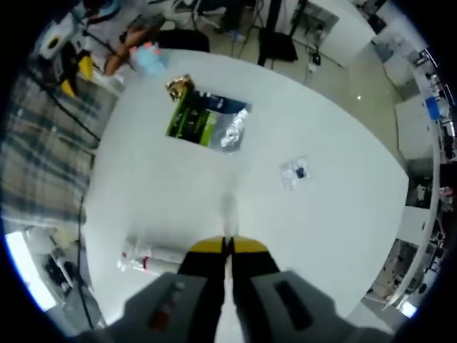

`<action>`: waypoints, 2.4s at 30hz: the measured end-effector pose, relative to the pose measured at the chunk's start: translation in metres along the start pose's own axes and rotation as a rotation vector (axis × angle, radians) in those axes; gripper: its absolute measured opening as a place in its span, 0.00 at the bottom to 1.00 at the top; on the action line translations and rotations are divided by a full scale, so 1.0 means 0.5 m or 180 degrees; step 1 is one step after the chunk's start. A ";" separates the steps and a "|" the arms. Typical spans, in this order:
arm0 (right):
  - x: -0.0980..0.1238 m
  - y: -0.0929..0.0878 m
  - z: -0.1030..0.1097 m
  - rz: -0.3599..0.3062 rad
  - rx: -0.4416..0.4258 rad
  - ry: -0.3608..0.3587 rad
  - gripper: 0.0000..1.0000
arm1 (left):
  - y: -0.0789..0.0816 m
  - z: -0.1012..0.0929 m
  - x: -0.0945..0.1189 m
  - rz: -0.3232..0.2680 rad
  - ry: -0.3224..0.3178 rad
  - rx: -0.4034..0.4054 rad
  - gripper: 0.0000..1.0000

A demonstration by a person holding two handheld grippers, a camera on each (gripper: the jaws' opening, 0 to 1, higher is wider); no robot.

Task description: Arrange the skincare products in the storage area until every visible bottle or jar stands upright without overlapping.

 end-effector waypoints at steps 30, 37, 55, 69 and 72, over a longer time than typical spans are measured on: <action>-0.006 -0.043 -0.053 -0.0025 -0.0339 -0.0003 0.00 | 0.007 0.015 -0.022 0.0115 0.0007 -0.0019 0.23; -0.001 -0.081 -0.036 0.0044 -0.0457 0.0052 0.00 | 0.016 0.015 -0.025 0.0078 -0.0022 -0.0009 0.24; 0.008 -0.201 0.042 0.0179 -0.0840 0.0068 0.00 | 0.028 -0.002 -0.044 0.0206 -0.0182 -0.0271 0.24; 0.002 -0.257 0.076 0.0163 -0.1127 0.0092 0.01 | 0.031 -0.018 -0.049 0.0314 -0.0251 -0.0368 0.23; -0.002 -0.261 0.077 0.0133 -0.1294 0.0141 0.03 | 0.036 -0.024 -0.048 0.0318 -0.0259 -0.0391 0.24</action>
Point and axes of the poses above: the point that each gripper's makers call its tool centre point, and the gripper's own axes: x roughly backward along the fingers, z roughly to its left, y roughly out of its top, the point moved 4 cm from there along x, roughly backward along the fingers, and after that the axes turned 8 degrees about x, right-handed, at the moved point
